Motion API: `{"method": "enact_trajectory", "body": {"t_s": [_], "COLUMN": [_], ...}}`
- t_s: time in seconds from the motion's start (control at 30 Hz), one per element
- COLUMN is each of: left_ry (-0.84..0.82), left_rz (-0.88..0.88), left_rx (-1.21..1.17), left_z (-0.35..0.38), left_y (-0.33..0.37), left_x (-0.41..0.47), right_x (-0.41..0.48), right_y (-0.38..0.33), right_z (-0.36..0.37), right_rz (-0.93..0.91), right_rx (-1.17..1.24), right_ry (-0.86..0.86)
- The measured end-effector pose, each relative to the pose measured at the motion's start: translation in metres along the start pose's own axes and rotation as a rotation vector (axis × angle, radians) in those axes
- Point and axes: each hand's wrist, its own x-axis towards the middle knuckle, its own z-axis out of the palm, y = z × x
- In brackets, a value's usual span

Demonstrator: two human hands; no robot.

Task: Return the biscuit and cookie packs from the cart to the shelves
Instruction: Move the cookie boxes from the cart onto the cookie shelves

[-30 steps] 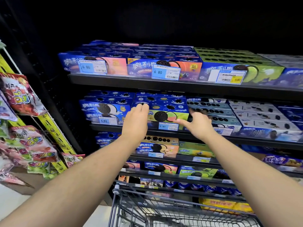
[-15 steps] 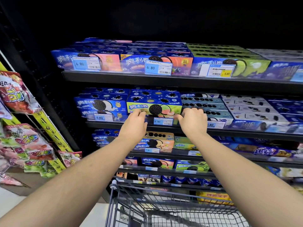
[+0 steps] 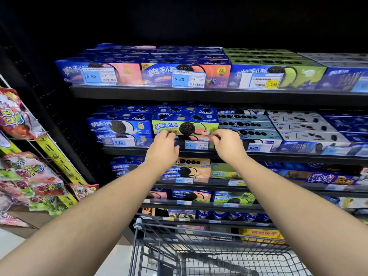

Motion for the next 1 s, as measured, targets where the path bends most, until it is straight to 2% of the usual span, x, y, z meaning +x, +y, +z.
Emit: {"method": "enact_trajectory", "body": {"t_s": [0.2,0.33,0.5,0.73,0.87,1.0], "left_ry": [-0.001,0.07,-0.017,-0.264,-0.494,-0.858], "left_rz": [0.016,0.15,0.243,0.274,0.152,-0.027], "left_rx": [0.018,0.044,-0.018,-0.028,-0.048,-0.01], "left_z": [0.005,0.019,0.063,0.159,0.218,0.274], "left_y": [0.0,0.005,0.011,-0.001,-0.021,-0.045], "left_x": [-0.006,-0.037,-0.096,-0.193,-0.248,-0.303], "right_x": [-0.007,-0.036,-0.096,-0.209,-0.275,-0.339], "right_y": [-0.002,0.003,0.024,0.088,0.127,0.16], "right_z": [0.002,0.01,0.04,0.114,0.163,0.22], "right_rz": [-0.022,-0.054,-0.054,0.101,0.245,0.423], "right_rx": [-0.001,0.02,0.024,0.038,0.067,0.191], "right_ry": [-0.028,-0.056,-0.129,-0.393,-0.556,-0.793]}}
